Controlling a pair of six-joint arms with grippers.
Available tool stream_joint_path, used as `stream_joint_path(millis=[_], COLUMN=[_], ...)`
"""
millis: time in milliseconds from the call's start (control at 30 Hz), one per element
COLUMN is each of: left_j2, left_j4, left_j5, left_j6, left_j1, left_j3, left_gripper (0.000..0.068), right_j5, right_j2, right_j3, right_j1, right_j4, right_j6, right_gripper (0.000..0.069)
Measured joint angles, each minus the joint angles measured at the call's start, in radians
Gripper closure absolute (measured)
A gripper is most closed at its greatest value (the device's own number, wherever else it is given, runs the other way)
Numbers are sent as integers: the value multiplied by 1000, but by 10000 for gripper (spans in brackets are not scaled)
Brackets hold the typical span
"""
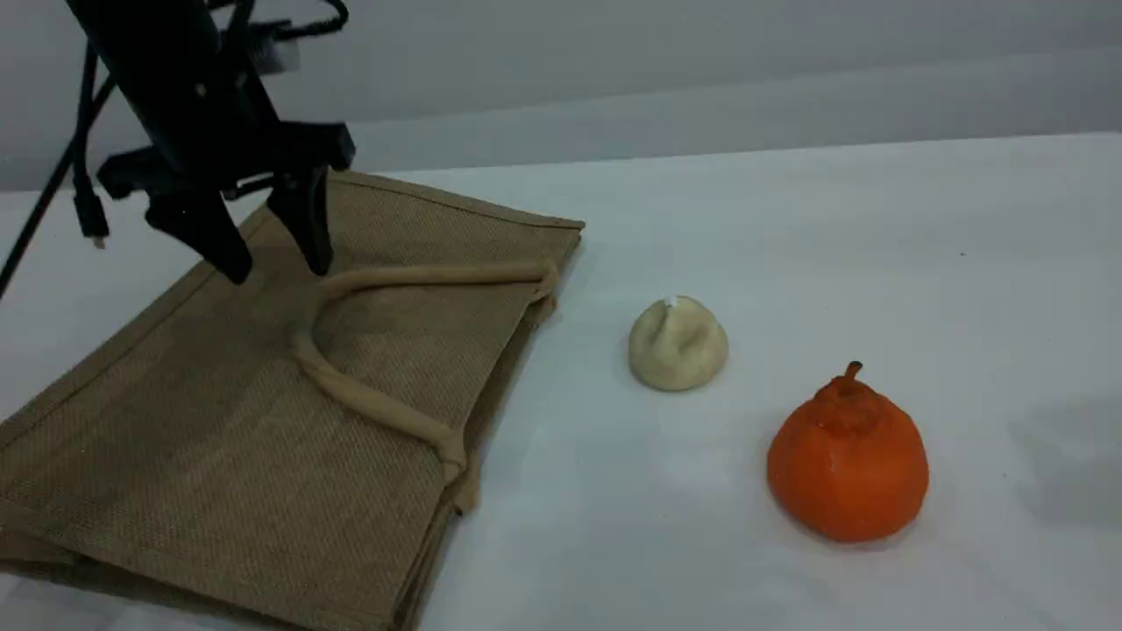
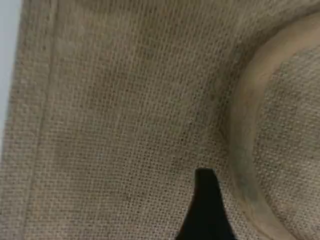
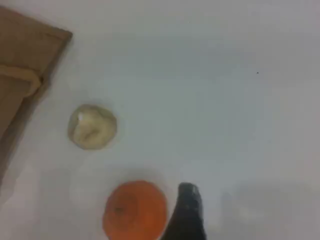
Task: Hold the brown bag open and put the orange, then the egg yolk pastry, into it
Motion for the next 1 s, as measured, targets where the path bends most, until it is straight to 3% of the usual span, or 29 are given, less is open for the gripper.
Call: stream_joint_path(millis=[700,1000], left_j2=[88,97], left_j4=[1,-1], left_j5=[-54,-68], left_j6=[0,1], left_j1=[0,0], left_j3=[0,0], left_gripper=[200,301], right_j5=[-7,-7], right_j2=[0,0], right_j3=[0,0], right_j1=[0,0], right_j4=[0,0], right_j6=[0,0], right_gripper=[139,139])
